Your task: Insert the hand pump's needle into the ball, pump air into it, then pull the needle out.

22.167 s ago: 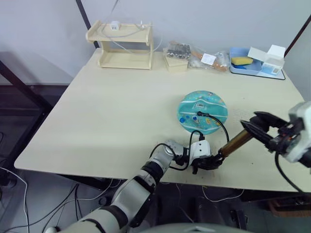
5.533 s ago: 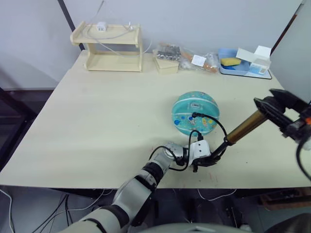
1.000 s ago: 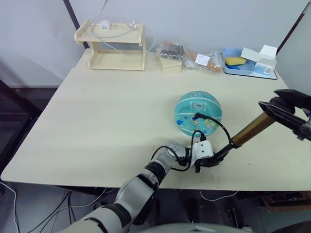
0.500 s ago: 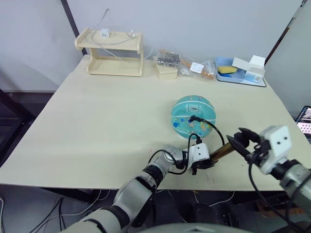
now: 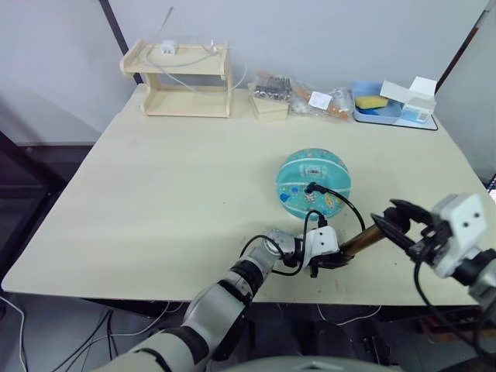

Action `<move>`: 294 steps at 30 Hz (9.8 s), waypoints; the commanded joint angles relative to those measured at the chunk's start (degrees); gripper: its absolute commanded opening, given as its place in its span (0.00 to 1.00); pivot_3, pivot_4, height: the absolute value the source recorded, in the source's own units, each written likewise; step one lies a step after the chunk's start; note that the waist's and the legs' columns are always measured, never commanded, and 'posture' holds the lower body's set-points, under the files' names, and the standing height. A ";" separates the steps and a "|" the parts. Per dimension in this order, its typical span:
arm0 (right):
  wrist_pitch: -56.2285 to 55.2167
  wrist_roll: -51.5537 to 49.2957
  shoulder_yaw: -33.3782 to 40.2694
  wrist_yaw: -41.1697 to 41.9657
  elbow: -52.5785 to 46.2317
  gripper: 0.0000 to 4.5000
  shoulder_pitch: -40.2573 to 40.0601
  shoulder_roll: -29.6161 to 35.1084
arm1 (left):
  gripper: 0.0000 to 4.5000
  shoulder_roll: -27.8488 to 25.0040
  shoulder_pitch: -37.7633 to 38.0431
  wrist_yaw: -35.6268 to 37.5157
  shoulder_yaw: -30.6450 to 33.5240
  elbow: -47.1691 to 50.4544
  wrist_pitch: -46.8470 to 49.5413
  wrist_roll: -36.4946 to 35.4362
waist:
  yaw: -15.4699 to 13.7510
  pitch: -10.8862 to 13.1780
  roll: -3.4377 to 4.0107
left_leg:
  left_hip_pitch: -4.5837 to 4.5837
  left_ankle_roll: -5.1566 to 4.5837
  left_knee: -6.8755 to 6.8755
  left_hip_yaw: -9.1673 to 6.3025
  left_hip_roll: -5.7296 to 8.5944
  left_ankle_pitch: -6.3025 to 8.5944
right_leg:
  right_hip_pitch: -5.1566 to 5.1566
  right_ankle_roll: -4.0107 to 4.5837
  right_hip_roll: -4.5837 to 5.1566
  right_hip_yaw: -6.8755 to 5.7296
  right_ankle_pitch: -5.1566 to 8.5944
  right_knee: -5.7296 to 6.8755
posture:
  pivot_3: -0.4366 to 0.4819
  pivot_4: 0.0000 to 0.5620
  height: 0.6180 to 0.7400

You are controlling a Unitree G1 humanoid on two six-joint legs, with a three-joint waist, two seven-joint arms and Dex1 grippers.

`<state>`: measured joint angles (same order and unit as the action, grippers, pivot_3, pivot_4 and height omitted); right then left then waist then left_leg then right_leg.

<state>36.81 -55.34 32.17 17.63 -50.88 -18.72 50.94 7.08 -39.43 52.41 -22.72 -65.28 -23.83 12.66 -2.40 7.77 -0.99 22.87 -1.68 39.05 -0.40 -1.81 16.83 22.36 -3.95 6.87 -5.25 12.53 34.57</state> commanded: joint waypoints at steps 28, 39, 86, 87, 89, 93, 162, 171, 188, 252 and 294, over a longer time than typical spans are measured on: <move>-6.18 26.08 -36.71 0.59 13.92 0.43 0.99 -6.61 | 0.24 -3.10 4.42 -2.92 -1.42 -6.11 3.46 3.28 | 0.97 -1.34 -1.09 | -1.10 0.29 -0.21 -0.08 -0.49 0.17 | -0.74 -0.16 -0.07 -0.22 0.13 0.03 | 0.48 0.27 1.00; 2.32 5.21 -6.72 1.12 -1.79 0.43 6.65 -0.64 | 0.24 -2.79 3.98 -0.73 -1.17 -4.37 4.34 2.72 | 0.18 -0.21 -0.16 | -0.82 0.05 -0.24 0.03 -0.26 0.03 | -0.51 -0.16 0.15 -0.21 0.12 -0.04 | 0.48 0.27 1.00; 0.27 0.19 -0.57 7.07 -0.73 0.43 6.69 0.89 | 0.24 -2.81 3.49 1.14 -0.97 -0.77 7.34 1.19 | -0.12 -0.29 0.12 | -0.89 0.05 -0.49 -0.27 -0.26 0.02 | -0.41 0.26 -0.43 -0.14 0.31 0.15 | 0.48 0.27 1.00; 1.46 -5.32 4.40 6.12 -1.11 0.43 7.83 3.22 | 0.24 -2.71 3.48 1.10 -1.02 -0.97 7.24 1.24 | -0.11 0.00 0.33 | -0.84 0.05 -0.47 -0.24 -0.21 0.02 | -0.40 0.27 -0.42 -0.14 0.30 0.14 | 0.48 0.27 1.00; 3.66 -14.24 11.83 4.28 -0.46 0.43 8.94 7.35 | 0.24 -2.59 3.47 1.08 -1.14 -1.25 7.05 1.23 | -0.13 0.25 0.57 | -0.42 0.01 -0.39 -0.20 0.15 0.00 | -0.05 0.46 -0.09 -0.12 0.14 0.18 | 0.48 0.27 1.00; 8.69 -27.57 25.06 1.50 3.90 0.43 11.29 14.63 | 0.24 -2.44 3.48 0.84 -1.25 -1.88 6.69 1.32 | -0.28 0.46 0.50 | 0.00 0.00 -0.32 -0.15 0.32 -0.01 | 0.22 0.26 -0.01 -0.24 0.00 0.23 | 0.48 0.27 1.00; -8.22 23.47 -34.10 6.42 14.78 0.43 0.34 -10.13 | 0.24 -3.68 4.07 0.38 -1.05 -2.14 6.17 1.23 | 1.60 -1.36 -1.38 | -1.20 0.15 -0.03 -0.32 -0.47 0.19 | -0.75 0.05 -0.29 -0.22 0.29 0.30 | 0.48 0.27 1.00; -0.45 0.64 -5.43 3.31 -0.57 0.43 8.07 -1.73 | 0.24 -3.20 3.99 1.45 -1.33 -1.12 6.91 1.15 | 1.36 -0.15 -0.04 | -0.84 0.14 -0.02 -0.18 -0.26 0.19 | -0.50 0.06 -0.06 -0.13 0.27 0.26 | 0.48 0.27 1.00; 14.39 -29.21 21.32 -1.12 3.07 0.43 9.41 16.03 | 0.24 -2.82 3.91 1.48 -1.74 -1.76 6.69 1.24 | 0.12 0.77 -0.01 | 0.09 0.01 0.12 -0.03 0.33 0.21 | 0.25 0.10 0.04 -0.11 -0.03 0.30 | 0.48 0.27 1.00; -7.82 26.40 -37.79 5.20 16.88 0.43 2.62 -10.68 | 0.24 -3.54 4.82 0.94 -0.96 -1.02 6.53 1.23 | 1.98 -1.31 -1.85 | -1.33 -0.11 0.09 -0.05 -0.46 0.59 | -0.74 -0.11 -0.45 0.13 0.31 0.20 | 0.48 0.27 1.00; -8.71 22.70 -36.52 9.31 14.99 0.43 -0.96 -8.82 | 0.24 -4.48 4.43 2.01 -0.76 -0.04 7.12 0.94 | 2.00 -1.12 -1.74 | -1.40 -0.10 0.07 -0.21 -0.67 0.61 | -0.69 0.05 -0.72 0.23 0.22 0.18 | 0.48 0.27 1.00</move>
<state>25.87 -33.73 5.74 21.60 -41.51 -15.22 43.26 3.78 -37.23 53.71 -22.56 -62.37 -20.41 12.24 -0.40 6.65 -2.73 21.45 -1.78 39.12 -0.64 -2.54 17.44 21.67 -3.88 6.08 -5.04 12.75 34.77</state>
